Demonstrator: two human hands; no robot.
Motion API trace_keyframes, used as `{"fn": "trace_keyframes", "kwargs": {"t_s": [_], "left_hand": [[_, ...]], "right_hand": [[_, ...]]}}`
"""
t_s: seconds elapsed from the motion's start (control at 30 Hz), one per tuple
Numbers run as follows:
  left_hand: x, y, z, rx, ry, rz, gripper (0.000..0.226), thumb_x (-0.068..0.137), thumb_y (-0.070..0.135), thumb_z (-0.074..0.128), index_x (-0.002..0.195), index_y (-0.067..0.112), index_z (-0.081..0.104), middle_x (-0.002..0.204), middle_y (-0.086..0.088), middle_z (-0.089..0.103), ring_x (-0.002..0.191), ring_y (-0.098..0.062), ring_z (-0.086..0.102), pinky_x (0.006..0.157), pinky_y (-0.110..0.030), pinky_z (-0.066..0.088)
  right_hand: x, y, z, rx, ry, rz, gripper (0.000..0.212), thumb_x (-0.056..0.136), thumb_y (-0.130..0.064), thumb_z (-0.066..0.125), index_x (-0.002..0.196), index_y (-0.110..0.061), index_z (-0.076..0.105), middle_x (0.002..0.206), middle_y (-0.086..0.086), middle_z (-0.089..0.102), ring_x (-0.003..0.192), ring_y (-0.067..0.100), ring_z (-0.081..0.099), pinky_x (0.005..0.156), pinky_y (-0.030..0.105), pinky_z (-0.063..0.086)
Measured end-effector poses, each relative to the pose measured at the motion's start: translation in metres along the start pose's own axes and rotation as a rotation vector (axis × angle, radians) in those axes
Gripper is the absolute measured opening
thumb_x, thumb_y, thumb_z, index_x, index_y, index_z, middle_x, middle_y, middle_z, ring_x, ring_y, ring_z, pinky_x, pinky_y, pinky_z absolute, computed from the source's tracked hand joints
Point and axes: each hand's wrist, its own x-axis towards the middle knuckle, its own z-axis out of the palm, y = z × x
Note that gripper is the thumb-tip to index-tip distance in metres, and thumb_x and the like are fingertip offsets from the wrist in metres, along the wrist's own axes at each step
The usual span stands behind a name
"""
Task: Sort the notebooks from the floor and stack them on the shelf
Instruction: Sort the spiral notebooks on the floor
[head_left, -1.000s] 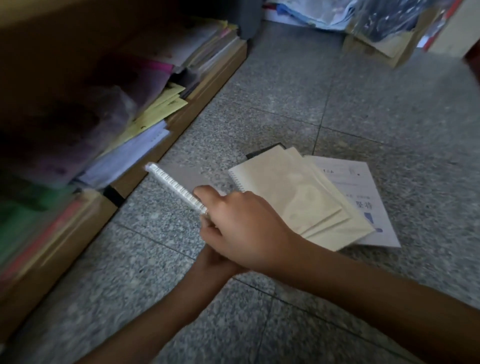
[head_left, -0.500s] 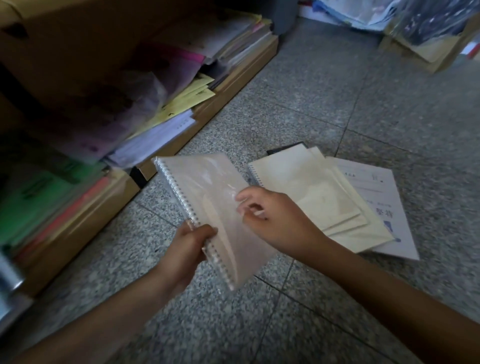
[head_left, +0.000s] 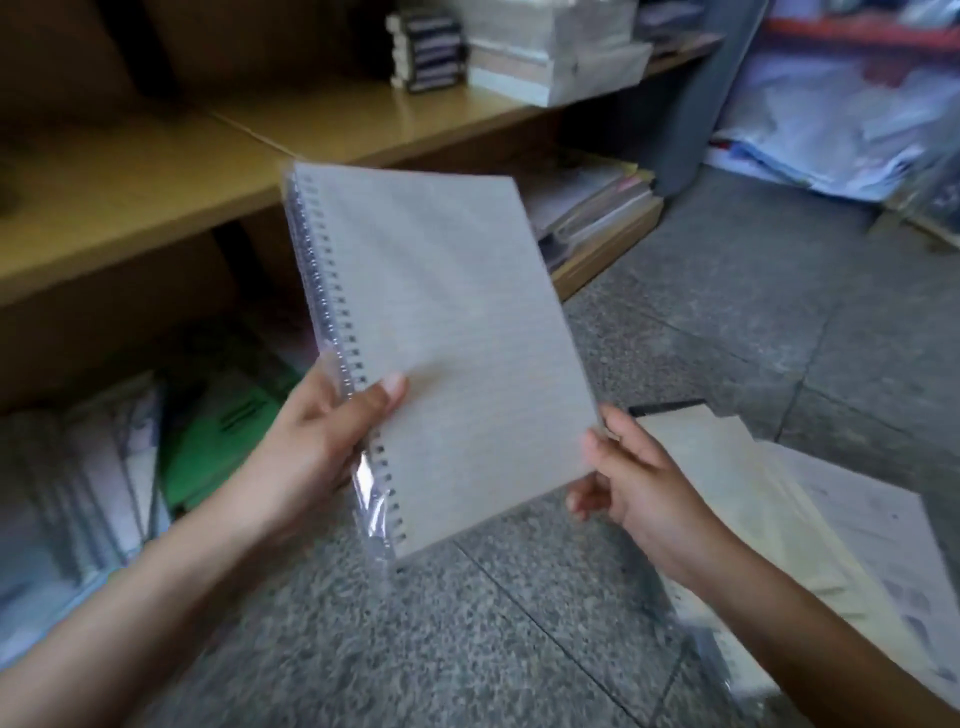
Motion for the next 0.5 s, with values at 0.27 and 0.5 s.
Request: {"fn": "trace_keyframes", "kwargs": {"t_s": [0.27,0.5], "left_hand": [[-0.007,0.067,-0.035,0.101,-0.018,0.163,0.095,0.066,0.003,0.073,0.137,0.047,0.026,0.132,0.007,0.055,0.113,-0.024,0.061,0.06,-0.037,0.059],[-0.016,0.098,-0.076,0.019,0.149,0.067,0.066,0.077,0.003,0.067,0.132,0.027,0.042,0.118,-0.007,0.065,0.07,-0.022,0.07,0.039,-0.024,0.052]], "right_hand": [[0.049,-0.072,0.066,0.127,-0.095,-0.215,0.022,0.093,-0.01,0.044,0.107,-0.018,0.06,0.07,0.001,0.066,0.04,0.008,0.052,0.036,0.017,0.042],[0.082,-0.076,0.13,0.14,-0.147,-0.247,0.017,0.095,-0.014,0.044,0.103,-0.007,0.058,0.063,0.006,0.057,0.041,0.008,0.054,0.039,0.019,0.045]]}}
